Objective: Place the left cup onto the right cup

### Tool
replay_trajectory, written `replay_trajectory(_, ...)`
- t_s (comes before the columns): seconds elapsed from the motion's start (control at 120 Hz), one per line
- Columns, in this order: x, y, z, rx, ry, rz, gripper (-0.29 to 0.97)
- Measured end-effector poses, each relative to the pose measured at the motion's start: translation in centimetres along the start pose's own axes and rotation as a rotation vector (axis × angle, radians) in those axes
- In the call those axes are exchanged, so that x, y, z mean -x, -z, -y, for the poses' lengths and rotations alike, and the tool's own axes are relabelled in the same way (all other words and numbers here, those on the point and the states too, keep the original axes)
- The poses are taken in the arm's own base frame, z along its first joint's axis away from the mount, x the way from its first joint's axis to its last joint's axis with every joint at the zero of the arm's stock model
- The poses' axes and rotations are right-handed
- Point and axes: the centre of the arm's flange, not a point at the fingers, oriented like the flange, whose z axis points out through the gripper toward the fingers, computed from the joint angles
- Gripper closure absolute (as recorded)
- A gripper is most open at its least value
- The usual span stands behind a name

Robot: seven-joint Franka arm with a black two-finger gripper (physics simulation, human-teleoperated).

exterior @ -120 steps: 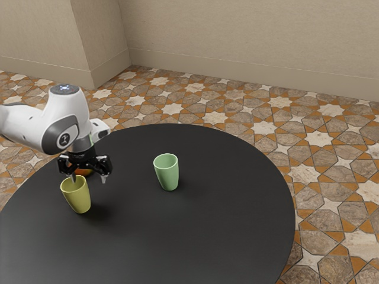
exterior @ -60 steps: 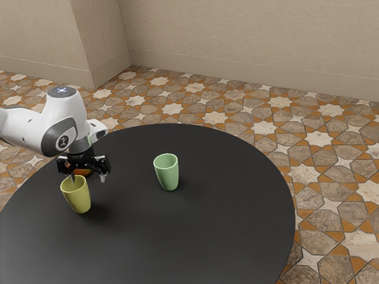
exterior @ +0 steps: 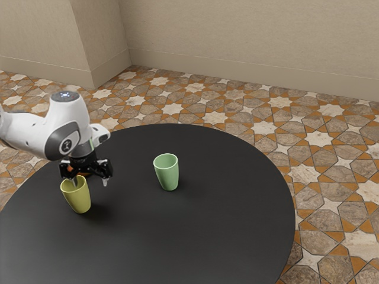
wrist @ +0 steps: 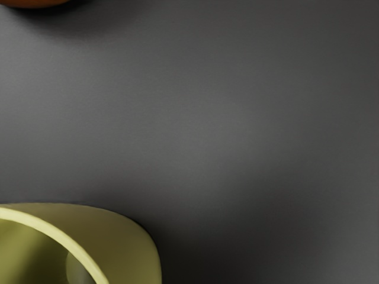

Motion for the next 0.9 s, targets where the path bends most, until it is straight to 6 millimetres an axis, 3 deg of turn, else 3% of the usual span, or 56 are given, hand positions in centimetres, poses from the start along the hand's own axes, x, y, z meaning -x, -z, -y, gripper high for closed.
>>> replay_trajectory(0.408,-0.08,-0.87,-0.19,0.001,0.000,-0.001,0.01)
replay_trajectory(0.692,-0.11,-0.88,-0.17,0.001,0.000,-0.002,0.51)
replay_trajectory(0.9,-0.11,-0.83,-0.17,0.002,0.001,-0.003,0.70)
